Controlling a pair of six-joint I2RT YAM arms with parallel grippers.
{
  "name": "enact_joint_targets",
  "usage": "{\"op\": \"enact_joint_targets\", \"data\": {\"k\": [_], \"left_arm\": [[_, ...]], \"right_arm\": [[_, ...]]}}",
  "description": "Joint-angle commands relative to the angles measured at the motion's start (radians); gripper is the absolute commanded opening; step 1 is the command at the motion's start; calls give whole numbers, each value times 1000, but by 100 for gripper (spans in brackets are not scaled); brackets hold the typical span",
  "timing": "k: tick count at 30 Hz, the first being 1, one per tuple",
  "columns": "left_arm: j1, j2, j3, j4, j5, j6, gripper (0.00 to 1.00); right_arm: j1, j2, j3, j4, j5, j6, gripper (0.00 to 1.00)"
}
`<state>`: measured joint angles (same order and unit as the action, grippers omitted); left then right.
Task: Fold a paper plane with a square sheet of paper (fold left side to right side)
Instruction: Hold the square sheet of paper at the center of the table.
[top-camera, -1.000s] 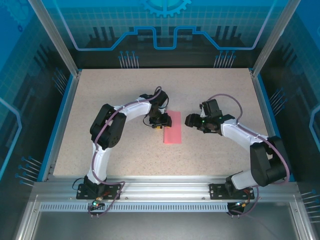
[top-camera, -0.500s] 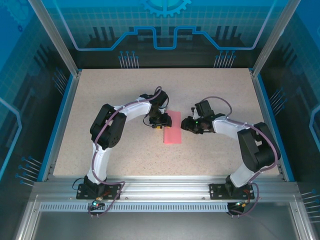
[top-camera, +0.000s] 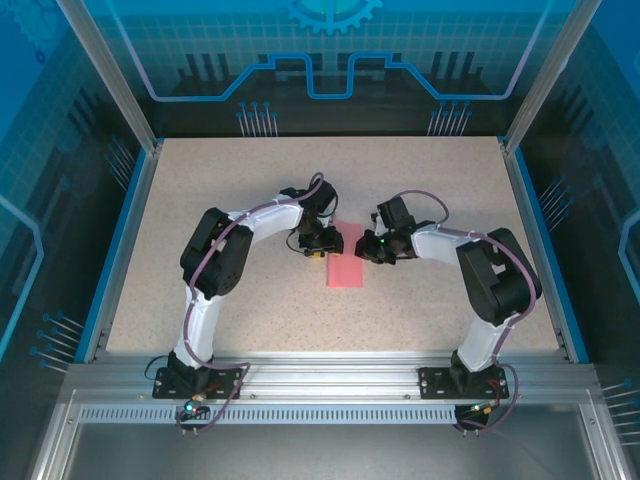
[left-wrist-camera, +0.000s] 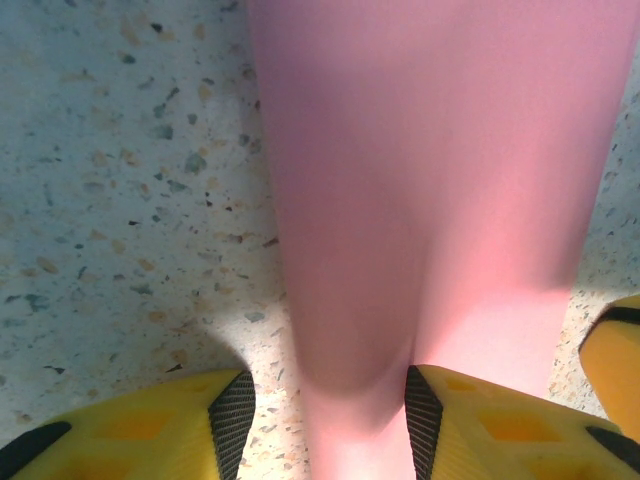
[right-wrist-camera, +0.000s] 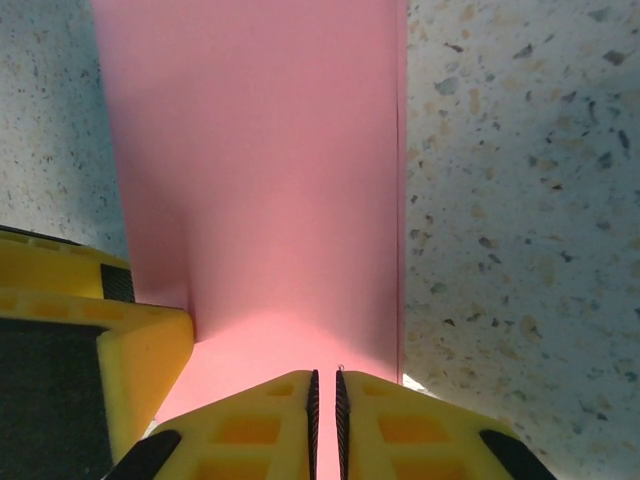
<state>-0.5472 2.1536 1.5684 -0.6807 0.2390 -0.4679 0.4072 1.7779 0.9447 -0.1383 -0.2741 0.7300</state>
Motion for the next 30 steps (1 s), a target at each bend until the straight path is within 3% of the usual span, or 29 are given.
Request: {"op": "enact_joint_targets", "data": {"k": [1, 18, 30], "left_arm": [[-42, 100, -21, 41, 3, 19, 49], [-44, 89, -25, 42, -2, 20, 49], [-16, -193, -138, 98, -67, 21, 63]], "right_arm": [[18, 30, 34, -14, -17, -1, 15], [27, 72, 26, -104, 44, -27, 15], [31, 99, 34, -161, 76, -44, 14]]}}
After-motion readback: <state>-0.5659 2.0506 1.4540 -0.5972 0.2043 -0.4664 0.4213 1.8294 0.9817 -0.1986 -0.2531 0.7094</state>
